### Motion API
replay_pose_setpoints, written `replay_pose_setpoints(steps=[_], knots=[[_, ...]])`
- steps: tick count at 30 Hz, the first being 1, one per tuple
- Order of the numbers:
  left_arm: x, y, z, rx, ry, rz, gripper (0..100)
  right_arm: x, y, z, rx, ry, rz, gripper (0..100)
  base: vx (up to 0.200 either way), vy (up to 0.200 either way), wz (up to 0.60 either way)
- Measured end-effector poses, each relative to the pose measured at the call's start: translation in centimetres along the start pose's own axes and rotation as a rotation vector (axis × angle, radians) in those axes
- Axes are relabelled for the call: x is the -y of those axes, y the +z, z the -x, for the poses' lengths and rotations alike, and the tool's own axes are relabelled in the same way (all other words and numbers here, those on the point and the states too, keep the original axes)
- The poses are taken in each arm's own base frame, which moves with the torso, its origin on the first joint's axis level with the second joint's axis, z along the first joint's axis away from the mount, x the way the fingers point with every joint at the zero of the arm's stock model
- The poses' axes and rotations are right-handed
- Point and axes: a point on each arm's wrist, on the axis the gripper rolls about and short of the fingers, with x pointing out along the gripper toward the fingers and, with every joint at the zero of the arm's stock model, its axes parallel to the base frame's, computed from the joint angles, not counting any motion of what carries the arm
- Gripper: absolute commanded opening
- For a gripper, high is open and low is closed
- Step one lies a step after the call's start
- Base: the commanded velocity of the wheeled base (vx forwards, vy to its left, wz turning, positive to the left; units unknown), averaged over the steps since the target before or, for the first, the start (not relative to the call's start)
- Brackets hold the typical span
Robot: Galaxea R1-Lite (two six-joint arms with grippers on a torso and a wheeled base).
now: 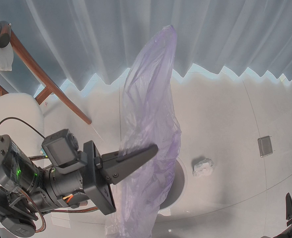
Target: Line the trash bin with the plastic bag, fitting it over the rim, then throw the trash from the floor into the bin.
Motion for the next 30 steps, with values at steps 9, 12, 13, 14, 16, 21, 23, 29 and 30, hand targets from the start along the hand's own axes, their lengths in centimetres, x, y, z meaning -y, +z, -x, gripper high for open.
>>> replay_pose_setpoints(steps=[9, 12, 13, 14, 16, 21, 23, 29, 30], knots=[[0.9, -1.0, 1.1, -0.077, -0.006, -0.001, 0, 0.0, 0.0, 0.0, 0.000, -0.001, 0.000, 100, 0.000, 0.000, 0.00], [1.2, -1.2, 1.7, -0.119, 0.000, -0.007, 0, 0.0, 0.0, 0.0, 0.000, 0.000, 0.000, 100, 0.000, 0.000, 0.00], [1.3, -1.2, 1.9, -0.127, 0.000, -0.010, 0, 0.0, 0.0, 0.0, 0.000, 0.000, 0.000, 100, 0.000, 0.000, 0.00], [1.3, -1.3, 2.1, -0.135, 0.001, -0.011, 0, 0.0, 0.0, 0.0, 0.000, 0.000, 0.000, 100, 0.000, 0.000, 0.00], [1.5, -1.2, 2.3, -0.147, 0.004, -0.011, 0, 0.0, 0.0, 0.0, 0.000, 0.000, 0.000, 100, 0.000, 0.000, 0.00], [1.7, -0.9, 2.6, -0.141, 0.001, -0.015, 0, 0.0, 0.0, 0.0, 0.000, 0.000, 0.000, 100, 0.000, 0.000, 0.00], [1.8, -0.8, 2.7, -0.136, 0.000, -0.017, 0, 0.0, 0.0, 0.0, 0.000, -0.001, 0.000, 100, 0.000, 0.000, 0.00], [2.3, -0.6, 2.9, -0.126, -0.021, -0.025, 0, 0.0, 0.0, 0.0, 0.000, 0.000, 0.000, 100, 0.000, 0.000, 0.00], [2.4, -0.6, 2.9, -0.127, -0.023, -0.025, 0, 0.0, 0.0, 0.0, 0.000, 0.000, 0.000, 100, 0.000, 0.000, 0.00]])
